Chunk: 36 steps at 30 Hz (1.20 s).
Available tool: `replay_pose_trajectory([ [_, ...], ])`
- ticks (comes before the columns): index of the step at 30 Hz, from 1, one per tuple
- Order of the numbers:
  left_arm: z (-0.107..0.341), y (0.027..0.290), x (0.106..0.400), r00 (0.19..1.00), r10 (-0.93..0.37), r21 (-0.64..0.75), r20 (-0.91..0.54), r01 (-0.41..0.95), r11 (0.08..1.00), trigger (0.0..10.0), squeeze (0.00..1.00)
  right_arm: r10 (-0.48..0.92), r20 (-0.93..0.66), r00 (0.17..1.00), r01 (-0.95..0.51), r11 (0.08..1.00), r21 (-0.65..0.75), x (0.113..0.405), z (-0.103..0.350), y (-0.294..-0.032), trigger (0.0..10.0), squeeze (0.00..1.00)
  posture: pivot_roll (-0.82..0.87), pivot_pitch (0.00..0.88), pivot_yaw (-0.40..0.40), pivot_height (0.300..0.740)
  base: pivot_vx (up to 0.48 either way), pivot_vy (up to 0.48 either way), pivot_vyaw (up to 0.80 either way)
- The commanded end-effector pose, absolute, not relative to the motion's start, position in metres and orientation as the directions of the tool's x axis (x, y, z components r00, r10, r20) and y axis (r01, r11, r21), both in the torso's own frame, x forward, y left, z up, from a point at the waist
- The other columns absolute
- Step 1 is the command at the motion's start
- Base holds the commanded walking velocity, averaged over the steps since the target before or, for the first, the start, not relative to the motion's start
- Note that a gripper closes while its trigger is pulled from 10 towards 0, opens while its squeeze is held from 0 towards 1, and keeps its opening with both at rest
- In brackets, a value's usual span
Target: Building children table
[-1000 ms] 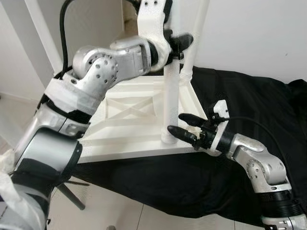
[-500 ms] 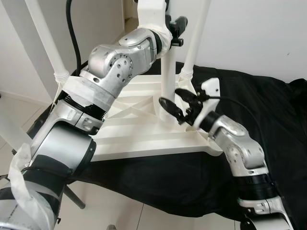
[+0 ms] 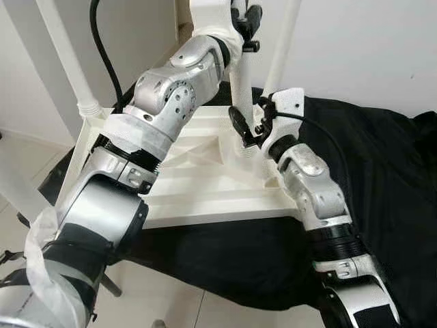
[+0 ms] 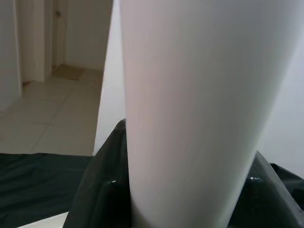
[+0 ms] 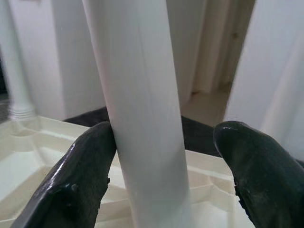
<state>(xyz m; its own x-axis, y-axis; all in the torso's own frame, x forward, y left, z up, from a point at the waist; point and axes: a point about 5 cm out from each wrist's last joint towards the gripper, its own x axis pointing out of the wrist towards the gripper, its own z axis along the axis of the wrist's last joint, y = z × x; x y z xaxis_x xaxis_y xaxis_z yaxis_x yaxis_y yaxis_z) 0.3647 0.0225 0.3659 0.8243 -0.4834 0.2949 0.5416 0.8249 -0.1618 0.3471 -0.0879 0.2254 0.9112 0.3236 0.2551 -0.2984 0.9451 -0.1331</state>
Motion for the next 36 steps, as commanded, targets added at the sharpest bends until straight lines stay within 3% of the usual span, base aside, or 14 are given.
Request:
replay_pose_trajectory([
  [1,0.381,0.019,0.356,0.715,-0.602,-0.097,0.355,0.669,0.737,10.0,0.0,0.225,0.255,0.94,-0.186,0.968,-0.169,0.352,0.218,-0.093,10.0,0.0,-0.04,0.0,-0.016,0.74,0.0,0.0,0.0],
  [16,0.386,0.025,0.366,0.668,-0.647,-0.107,0.368,0.722,0.684,10.0,0.0,0.118,0.266,0.957,-0.056,0.972,-0.229,0.368,0.209,-0.081,10.0,0.0,-0.04,0.0,-0.019,0.74,0.0,0.0,0.0],
  [36,0.41,-0.031,0.371,0.647,-0.681,-0.115,0.343,0.748,0.654,10.0,0.0,0.102,0.328,0.939,-0.006,0.96,-0.281,0.383,0.219,-0.068,10.0,0.0,-0.03,0.0,-0.037,0.74,0.0,0.0,0.0],
])
